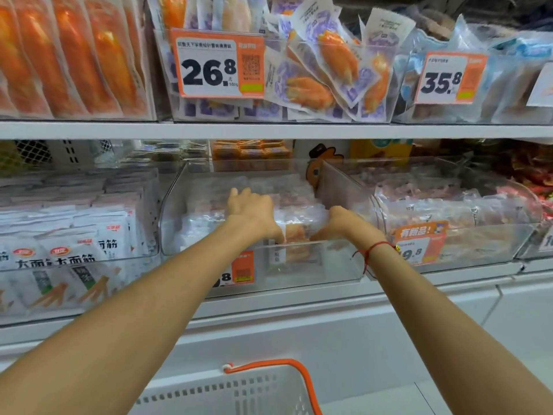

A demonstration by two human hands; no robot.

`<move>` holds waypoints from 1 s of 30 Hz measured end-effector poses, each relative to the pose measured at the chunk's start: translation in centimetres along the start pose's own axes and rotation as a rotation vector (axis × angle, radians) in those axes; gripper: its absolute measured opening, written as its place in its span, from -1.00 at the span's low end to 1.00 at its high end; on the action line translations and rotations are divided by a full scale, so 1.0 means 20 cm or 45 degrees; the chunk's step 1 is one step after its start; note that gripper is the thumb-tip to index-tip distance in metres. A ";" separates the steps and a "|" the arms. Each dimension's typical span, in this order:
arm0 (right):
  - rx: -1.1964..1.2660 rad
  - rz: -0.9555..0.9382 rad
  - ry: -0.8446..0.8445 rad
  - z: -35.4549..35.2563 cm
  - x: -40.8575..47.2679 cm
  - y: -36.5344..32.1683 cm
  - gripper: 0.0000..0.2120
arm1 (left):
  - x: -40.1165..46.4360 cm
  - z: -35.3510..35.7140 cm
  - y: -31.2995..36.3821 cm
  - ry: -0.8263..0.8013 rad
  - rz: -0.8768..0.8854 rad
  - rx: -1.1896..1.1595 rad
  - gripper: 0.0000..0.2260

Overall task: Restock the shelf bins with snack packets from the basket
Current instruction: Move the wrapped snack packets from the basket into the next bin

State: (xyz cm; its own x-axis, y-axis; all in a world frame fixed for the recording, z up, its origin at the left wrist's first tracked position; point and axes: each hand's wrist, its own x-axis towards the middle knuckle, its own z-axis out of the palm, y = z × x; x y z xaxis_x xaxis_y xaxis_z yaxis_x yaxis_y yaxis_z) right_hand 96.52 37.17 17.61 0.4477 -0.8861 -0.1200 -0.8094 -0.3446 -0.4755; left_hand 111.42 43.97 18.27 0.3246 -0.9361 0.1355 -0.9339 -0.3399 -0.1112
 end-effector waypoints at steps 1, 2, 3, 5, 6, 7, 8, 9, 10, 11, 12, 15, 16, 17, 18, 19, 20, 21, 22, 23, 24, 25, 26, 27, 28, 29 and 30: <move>-0.011 0.005 -0.022 -0.01 -0.01 -0.01 -0.79 | 0.00 0.00 0.01 -0.011 0.018 0.031 -0.34; -0.044 0.000 -0.044 -0.01 0.01 -0.01 -0.74 | -0.01 -0.01 0.01 -0.025 0.041 0.040 -0.31; -0.069 -0.011 -0.047 -0.02 0.02 -0.01 -0.63 | -0.01 -0.01 0.00 -0.044 0.066 0.027 -0.30; -0.075 -0.023 -0.078 -0.02 0.04 -0.03 -0.56 | -0.02 -0.01 -0.01 -0.082 0.102 -0.038 -0.33; -0.067 -0.043 -0.101 -0.02 0.06 -0.03 -0.57 | -0.03 -0.01 -0.02 -0.091 0.106 -0.069 -0.35; -0.059 -0.064 -0.129 -0.01 0.07 -0.02 -0.57 | -0.03 -0.01 -0.02 -0.091 0.101 -0.089 -0.37; -0.044 -0.084 -0.152 -0.01 0.09 -0.02 -0.59 | -0.04 -0.01 -0.03 -0.088 0.087 -0.104 -0.38; -0.021 -0.108 -0.158 0.00 0.10 -0.01 -0.62 | -0.04 -0.01 -0.03 -0.085 0.069 -0.116 -0.40; 0.007 -0.120 -0.147 0.02 0.11 -0.01 -0.64 | -0.04 -0.01 -0.03 -0.088 0.050 -0.128 -0.40; 0.031 -0.124 -0.118 0.03 0.11 -0.01 -0.66 | -0.04 -0.01 -0.02 -0.094 0.033 -0.134 -0.41; 0.045 -0.113 -0.074 0.05 0.12 0.00 -0.65 | -0.03 -0.01 -0.02 -0.104 0.021 -0.129 -0.41; 0.042 -0.080 0.189 0.08 0.11 0.02 -0.52 | -0.03 -0.02 0.00 -0.121 0.011 -0.075 -0.39; 0.046 -0.096 0.269 0.09 0.10 0.03 -0.47 | -0.03 -0.02 0.00 -0.120 0.014 -0.069 -0.37; 0.045 -0.122 0.316 0.08 0.09 0.03 -0.42 | -0.04 -0.03 0.00 -0.115 0.016 -0.073 -0.36; 0.045 -0.146 0.333 0.08 0.08 0.04 -0.39 | -0.04 -0.03 0.00 -0.108 0.018 -0.085 -0.35; 0.042 -0.167 0.334 0.07 0.06 0.05 -0.38 | -0.05 -0.03 0.00 -0.099 0.021 -0.103 -0.34; 0.039 -0.180 0.340 0.06 0.05 0.06 -0.39 | -0.06 -0.04 -0.01 -0.083 0.024 -0.126 -0.34; 0.035 -0.195 0.361 0.06 0.04 0.07 -0.40 | -0.07 -0.04 -0.01 -0.057 0.028 -0.152 -0.35; 0.035 -0.216 0.403 0.05 0.03 0.08 -0.43 | -0.08 -0.04 -0.01 -0.019 0.032 -0.187 -0.37; 0.046 -0.246 0.467 0.05 0.01 0.09 -0.46 | -0.10 -0.05 -0.02 0.034 0.035 -0.233 -0.40; 0.068 -0.286 0.548 0.05 0.00 0.09 -0.49 | -0.13 -0.05 -0.03 0.104 0.036 -0.293 -0.46; 0.084 -0.333 0.636 0.04 -0.03 0.08 -0.54 | -0.15 -0.05 -0.04 0.184 0.036 -0.359 -0.51; 0.093 -0.392 0.720 0.04 -0.04 0.07 -0.61 | -0.18 -0.06 -0.05 0.258 0.038 -0.426 -0.56; 0.099 -0.454 0.770 0.03 -0.07 0.05 -0.68 | -0.21 -0.06 -0.06 0.327 0.041 -0.494 -0.61; 0.116 -0.520 0.775 0.03 -0.09 0.02 -0.75 | -0.25 -0.07 -0.08 0.386 0.041 -0.568 -0.65; 0.145 -0.574 0.723 0.02 -0.13 -0.01 -0.80 | -0.29 -0.07 -0.10 0.431 0.031 -0.644 -0.69; 0.177 -0.621 0.623 0.02 -0.17 -0.05 -0.85 | -0.34 -0.08 -0.12 0.454 0.009 -0.718 -0.72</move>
State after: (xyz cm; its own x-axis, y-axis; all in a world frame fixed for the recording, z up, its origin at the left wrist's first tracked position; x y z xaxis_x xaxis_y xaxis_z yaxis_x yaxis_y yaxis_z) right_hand 96.04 40.65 18.10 0.4986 -0.6895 0.5253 -0.4889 -0.7241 -0.4864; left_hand 111.19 51.31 19.22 0.3390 -0.8179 0.4649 -0.9027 -0.1437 0.4055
